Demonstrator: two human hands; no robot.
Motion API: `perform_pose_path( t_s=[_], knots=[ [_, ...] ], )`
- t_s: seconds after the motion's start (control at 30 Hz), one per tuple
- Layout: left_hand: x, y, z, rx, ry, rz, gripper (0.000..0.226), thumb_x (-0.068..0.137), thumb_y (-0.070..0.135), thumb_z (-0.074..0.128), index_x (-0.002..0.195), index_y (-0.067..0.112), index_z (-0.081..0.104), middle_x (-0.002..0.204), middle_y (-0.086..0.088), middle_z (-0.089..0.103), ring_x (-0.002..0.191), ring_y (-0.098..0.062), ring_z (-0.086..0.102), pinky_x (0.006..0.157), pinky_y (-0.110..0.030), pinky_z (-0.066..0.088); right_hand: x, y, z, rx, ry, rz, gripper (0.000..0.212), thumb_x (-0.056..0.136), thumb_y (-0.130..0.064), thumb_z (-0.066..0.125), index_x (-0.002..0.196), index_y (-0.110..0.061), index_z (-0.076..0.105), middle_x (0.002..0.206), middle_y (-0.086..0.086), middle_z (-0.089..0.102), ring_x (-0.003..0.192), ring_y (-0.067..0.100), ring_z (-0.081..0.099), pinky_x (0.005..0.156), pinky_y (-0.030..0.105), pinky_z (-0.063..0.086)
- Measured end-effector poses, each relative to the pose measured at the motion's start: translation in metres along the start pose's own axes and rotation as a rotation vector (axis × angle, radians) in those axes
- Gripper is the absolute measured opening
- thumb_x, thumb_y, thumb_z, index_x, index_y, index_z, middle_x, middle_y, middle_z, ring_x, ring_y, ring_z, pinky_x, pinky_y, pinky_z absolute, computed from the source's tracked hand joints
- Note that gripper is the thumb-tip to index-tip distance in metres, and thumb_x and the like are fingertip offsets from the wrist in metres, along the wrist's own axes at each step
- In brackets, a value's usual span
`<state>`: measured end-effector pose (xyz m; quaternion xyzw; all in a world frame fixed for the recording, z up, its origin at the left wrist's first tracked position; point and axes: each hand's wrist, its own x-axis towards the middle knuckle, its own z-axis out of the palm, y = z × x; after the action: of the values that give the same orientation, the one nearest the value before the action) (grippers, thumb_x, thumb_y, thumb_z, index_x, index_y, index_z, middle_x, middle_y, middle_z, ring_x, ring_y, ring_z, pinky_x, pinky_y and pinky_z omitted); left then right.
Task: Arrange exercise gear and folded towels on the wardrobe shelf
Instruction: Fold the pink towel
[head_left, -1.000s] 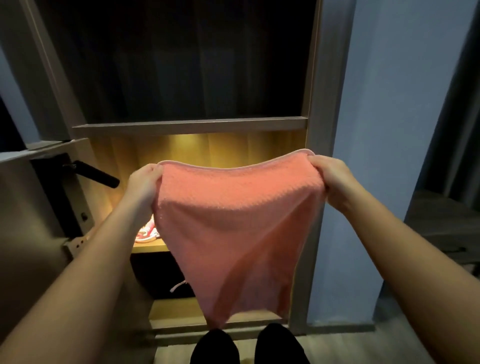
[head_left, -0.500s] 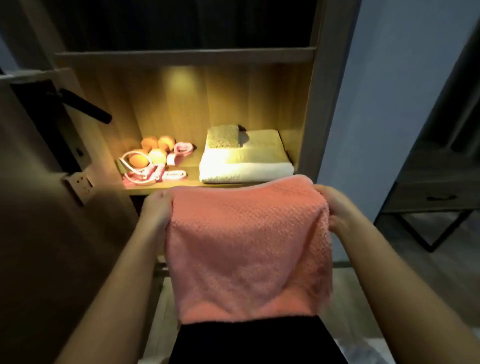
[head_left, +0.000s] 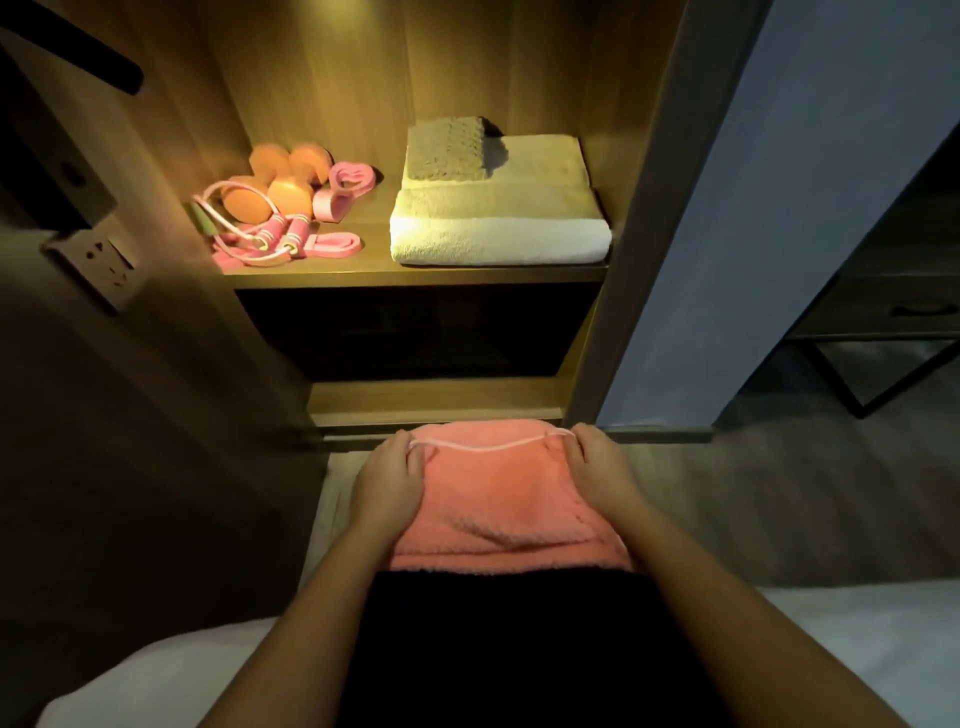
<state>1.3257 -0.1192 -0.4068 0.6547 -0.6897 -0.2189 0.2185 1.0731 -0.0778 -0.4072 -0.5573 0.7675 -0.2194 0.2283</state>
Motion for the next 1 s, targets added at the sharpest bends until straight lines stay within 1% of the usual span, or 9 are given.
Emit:
perform_pose_path(
  t_s=[0.13, 0.23, 0.3, 0.4, 0.5, 0.6, 0.77, 0.9, 1.0],
  knots=[
    [-0.006, -0.001, -0.011, 0.115, -0.088, -0.013, 0.018, 0.103, 0.039, 0.034, 0.096, 0.029, 0.047, 0.080, 0.013, 0.052, 0.071, -0.007, 0.050, 0.059, -0.029, 0.039, -0.008, 0.000, -0.009, -0.075, -0.032, -0.022, 0.023, 0.103, -0.031, 0.036, 0.096, -0.019, 0.054, 0.103, 0.012, 0.066, 0.093, 0.031, 0.059, 0.069, 0.032, 0.037],
    [-0.019, -0.005, -0.023, 0.141, -0.159, -0.022, 0.022, 0.103, 0.037, 0.032, 0.097, 0.026, 0.049, 0.082, 0.005, 0.056, 0.074, -0.013, 0.054, 0.063, -0.032, 0.042, -0.026, 0.006, -0.020, -0.093, -0.064, -0.001, 0.031, 0.104, -0.037, 0.030, 0.101, -0.018, 0.055, 0.101, 0.011, 0.067, 0.090, 0.028, 0.060, 0.078, 0.038, 0.048],
    [-0.028, -0.010, -0.032, 0.131, -0.285, -0.085, 0.026, 0.103, 0.034, 0.032, 0.095, 0.024, 0.054, 0.082, 0.003, 0.057, 0.077, -0.015, 0.055, 0.065, -0.032, 0.040, -0.040, 0.014, -0.029, -0.050, -0.111, 0.051, 0.037, 0.104, -0.038, 0.030, 0.108, -0.017, 0.060, 0.104, 0.010, 0.068, 0.090, 0.025, 0.061, 0.080, 0.040, 0.050],
    [-0.035, -0.016, -0.045, 0.125, -0.487, -0.203, 0.032, 0.102, 0.030, 0.035, 0.091, 0.018, 0.062, 0.087, -0.003, 0.063, 0.081, -0.018, 0.060, 0.071, -0.032, 0.047, -0.050, 0.021, -0.043, -0.053, -0.274, 0.101, 0.039, 0.104, -0.035, 0.035, 0.114, -0.013, 0.066, 0.109, 0.009, 0.068, 0.090, 0.018, 0.058, 0.070, 0.029, 0.041],
    [-0.035, -0.010, -0.046, 0.239, -0.280, -0.126, 0.026, 0.102, 0.032, 0.038, 0.089, 0.023, 0.059, 0.086, 0.001, 0.062, 0.077, -0.014, 0.059, 0.073, -0.035, 0.051, -0.046, 0.013, -0.046, -0.084, -0.190, 0.053, 0.036, 0.103, -0.032, 0.036, 0.102, -0.013, 0.067, 0.100, 0.005, 0.067, 0.083, 0.016, 0.057, 0.063, 0.027, 0.036],
    [-0.033, 0.003, -0.034, 0.076, -0.101, 0.066, 0.022, 0.102, 0.029, 0.040, 0.091, 0.021, 0.057, 0.086, 0.006, 0.059, 0.077, -0.009, 0.055, 0.068, -0.032, 0.048, -0.039, -0.003, -0.035, 0.058, -0.099, -0.049, 0.027, 0.103, -0.030, 0.038, 0.100, -0.018, 0.061, 0.098, -0.006, 0.058, 0.088, 0.012, 0.052, 0.072, 0.027, 0.035],
    [-0.037, -0.008, -0.030, 0.156, -0.144, 0.103, 0.023, 0.103, 0.034, 0.034, 0.089, 0.025, 0.050, 0.069, 0.006, 0.056, 0.061, -0.009, 0.053, 0.050, -0.025, 0.033, -0.034, 0.001, -0.038, 0.074, -0.262, -0.034, 0.026, 0.104, -0.032, 0.037, 0.096, -0.021, 0.059, 0.096, -0.002, 0.061, 0.088, 0.015, 0.056, 0.067, 0.024, 0.039],
    [-0.042, -0.024, -0.041, 0.144, -0.331, 0.003, 0.025, 0.103, 0.035, 0.032, 0.092, 0.027, 0.053, 0.077, 0.005, 0.060, 0.072, -0.011, 0.057, 0.057, -0.028, 0.037, -0.034, 0.006, -0.056, 0.103, -0.533, 0.028, 0.031, 0.104, -0.030, 0.038, 0.110, -0.014, 0.064, 0.104, -0.003, 0.063, 0.094, 0.013, 0.058, 0.074, 0.022, 0.041],
    [-0.037, -0.022, -0.042, 0.049, -0.331, -0.079, 0.028, 0.104, 0.034, 0.032, 0.086, 0.027, 0.053, 0.081, 0.002, 0.060, 0.076, -0.013, 0.058, 0.063, -0.030, 0.042, -0.033, 0.005, -0.056, 0.209, -0.450, 0.079, 0.024, 0.104, -0.025, 0.038, 0.103, -0.022, 0.062, 0.096, -0.013, 0.059, 0.086, -0.001, 0.054, 0.068, 0.014, 0.036]
  ],
)
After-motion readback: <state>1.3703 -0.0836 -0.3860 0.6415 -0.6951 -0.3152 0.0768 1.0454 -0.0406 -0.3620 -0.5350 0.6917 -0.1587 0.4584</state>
